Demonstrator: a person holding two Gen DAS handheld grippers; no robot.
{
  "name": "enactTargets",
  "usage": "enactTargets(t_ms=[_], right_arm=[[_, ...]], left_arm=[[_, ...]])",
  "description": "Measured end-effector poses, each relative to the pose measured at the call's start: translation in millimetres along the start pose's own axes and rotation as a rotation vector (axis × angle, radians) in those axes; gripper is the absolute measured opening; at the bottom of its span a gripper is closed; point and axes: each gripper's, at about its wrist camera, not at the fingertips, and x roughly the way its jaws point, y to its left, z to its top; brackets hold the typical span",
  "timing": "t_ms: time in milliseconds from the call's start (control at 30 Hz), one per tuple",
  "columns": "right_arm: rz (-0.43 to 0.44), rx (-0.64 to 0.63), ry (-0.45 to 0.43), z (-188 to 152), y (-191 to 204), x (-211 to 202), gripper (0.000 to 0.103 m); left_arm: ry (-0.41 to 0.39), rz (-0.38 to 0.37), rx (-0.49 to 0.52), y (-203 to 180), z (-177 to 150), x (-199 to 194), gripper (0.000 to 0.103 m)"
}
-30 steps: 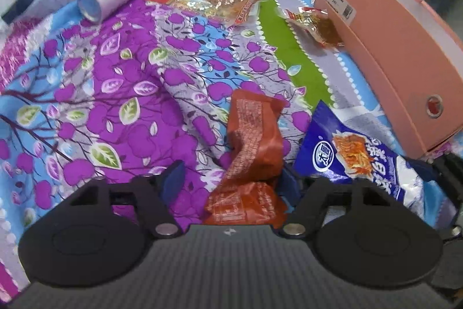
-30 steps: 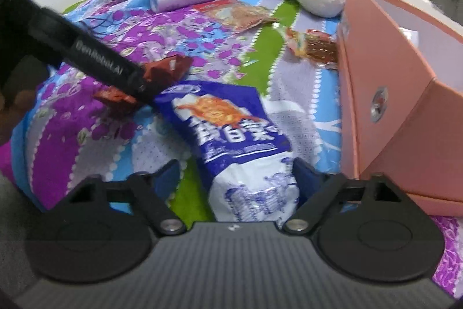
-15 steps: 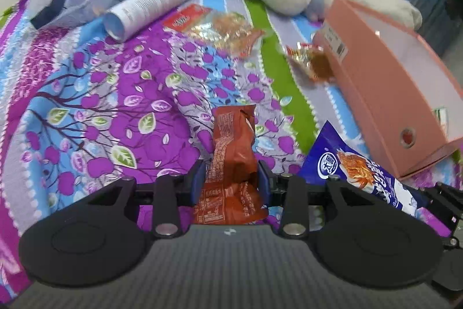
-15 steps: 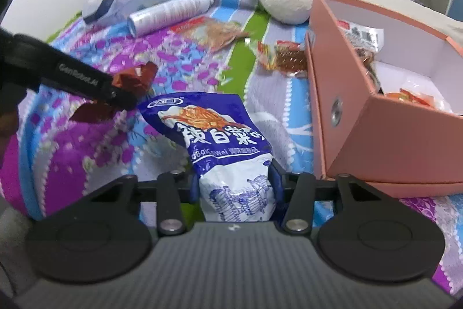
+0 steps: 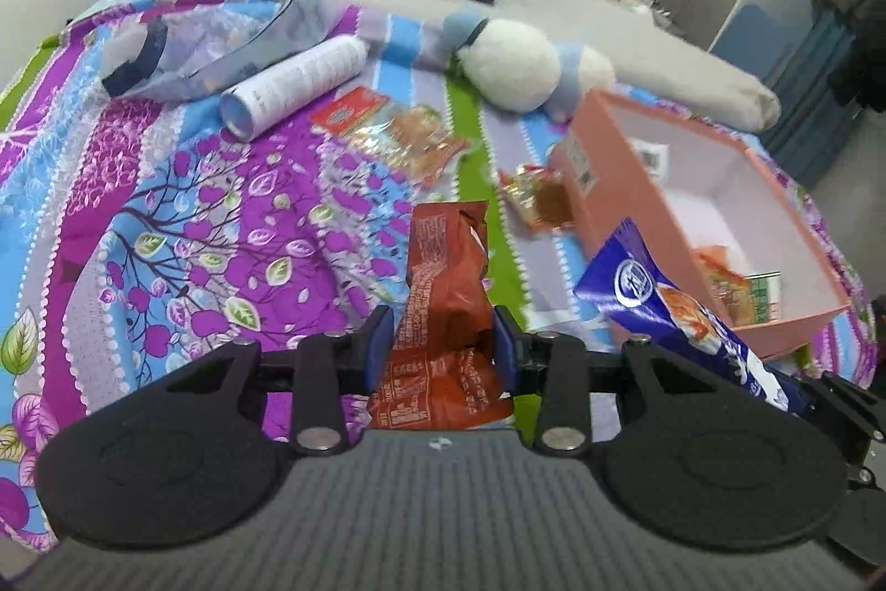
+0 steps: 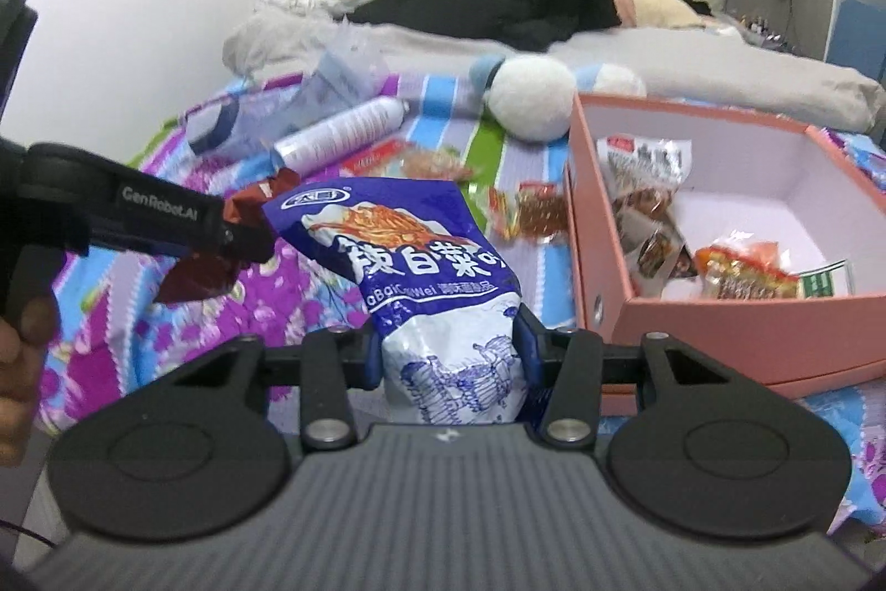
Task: Organize snacks
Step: 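Carry both packets over the pink box and open both grippers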
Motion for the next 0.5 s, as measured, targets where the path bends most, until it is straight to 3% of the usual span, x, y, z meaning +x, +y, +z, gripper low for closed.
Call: enactTargets(t_ms=[500], right_arm=[[-0.08,0.027,-0.106,14.2,-21.8,-62.1,0.048]], left_arm=[[-0.054,-0.119,0.052,-57.7,-2.3,-46.5,0.043]])
